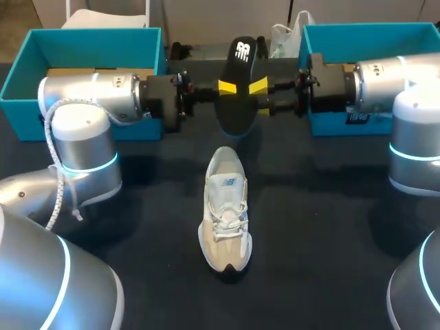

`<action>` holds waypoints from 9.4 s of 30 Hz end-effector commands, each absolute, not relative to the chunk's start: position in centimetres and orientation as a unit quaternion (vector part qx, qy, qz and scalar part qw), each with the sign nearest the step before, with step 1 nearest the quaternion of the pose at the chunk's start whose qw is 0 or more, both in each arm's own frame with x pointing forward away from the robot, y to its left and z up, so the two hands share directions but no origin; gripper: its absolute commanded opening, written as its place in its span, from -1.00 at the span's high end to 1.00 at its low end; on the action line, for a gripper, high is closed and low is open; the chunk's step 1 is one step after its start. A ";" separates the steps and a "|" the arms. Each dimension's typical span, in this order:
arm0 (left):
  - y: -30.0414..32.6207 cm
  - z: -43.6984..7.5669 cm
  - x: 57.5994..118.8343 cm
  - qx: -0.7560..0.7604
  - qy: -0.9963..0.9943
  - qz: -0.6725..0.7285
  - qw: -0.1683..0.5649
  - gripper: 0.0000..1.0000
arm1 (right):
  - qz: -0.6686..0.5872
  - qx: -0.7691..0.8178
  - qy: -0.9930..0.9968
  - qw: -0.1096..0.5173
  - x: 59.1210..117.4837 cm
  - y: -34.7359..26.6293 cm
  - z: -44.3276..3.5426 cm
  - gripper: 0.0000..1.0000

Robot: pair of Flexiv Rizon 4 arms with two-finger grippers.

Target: Take the shoe out of the shoebox, open the shoe tongue, remove and reinsert the insole, then place the shoe into the shoebox

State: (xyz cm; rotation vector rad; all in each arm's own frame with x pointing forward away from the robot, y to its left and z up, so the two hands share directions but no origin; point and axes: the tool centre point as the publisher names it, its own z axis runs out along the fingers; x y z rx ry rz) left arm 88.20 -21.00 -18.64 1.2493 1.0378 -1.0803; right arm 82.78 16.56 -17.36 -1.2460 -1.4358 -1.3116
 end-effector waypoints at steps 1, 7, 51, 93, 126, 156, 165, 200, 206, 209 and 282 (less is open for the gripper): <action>-21.8 -18.6 88.2 0.524 0.440 -0.455 0.570 1.00 | -0.519 -0.490 -0.568 0.411 83.3 17.1 -18.0 0.15; -22.9 -18.2 88.2 0.520 0.438 -0.454 0.576 1.00 | -0.520 -0.482 -0.568 0.418 83.6 17.7 -18.2 0.22; -19.0 -17.1 87.1 0.500 0.477 -0.479 0.541 -1.00 | -0.558 -0.454 -0.590 0.367 83.9 17.6 -19.9 1.00; -10.8 -21.3 83.4 0.256 0.750 -0.541 0.281 -1.00 | -0.661 -0.270 -0.668 0.210 83.7 18.1 -18.9 1.00; -8.7 -26.8 80.8 0.204 0.830 -0.504 0.123 -1.00 | -0.654 -0.177 -0.712 0.184 84.5 19.4 -21.8 1.00; -9.4 -31.6 78.9 0.182 0.905 -0.385 0.017 -1.00 | -0.668 -0.172 -0.700 0.185 83.4 20.7 -25.1 1.00; -10.4 -32.6 78.6 0.182 0.909 -0.375 0.011 -1.00 | -0.677 -0.168 -0.695 0.176 82.6 21.9 -25.3 1.00; -12.4 -33.6 78.8 0.148 0.928 -0.341 0.017 -1.00 | -0.672 -0.155 -0.710 0.143 81.9 22.0 -26.3 1.00; -12.4 -34.0 79.2 0.142 0.930 -0.340 0.011 -1.00 | -0.675 -0.144 -0.708 0.146 81.3 22.3 -27.4 1.00; -12.3 -34.1 79.5 0.140 0.930 -0.339 0.011 -1.00 | -0.675 -0.143 -0.708 0.151 81.0 22.5 -28.2 1.00; -11.4 -34.2 80.2 0.124 0.932 -0.341 0.006 -1.00 | -0.647 -0.220 -0.683 0.257 76.0 23.1 -36.9 1.00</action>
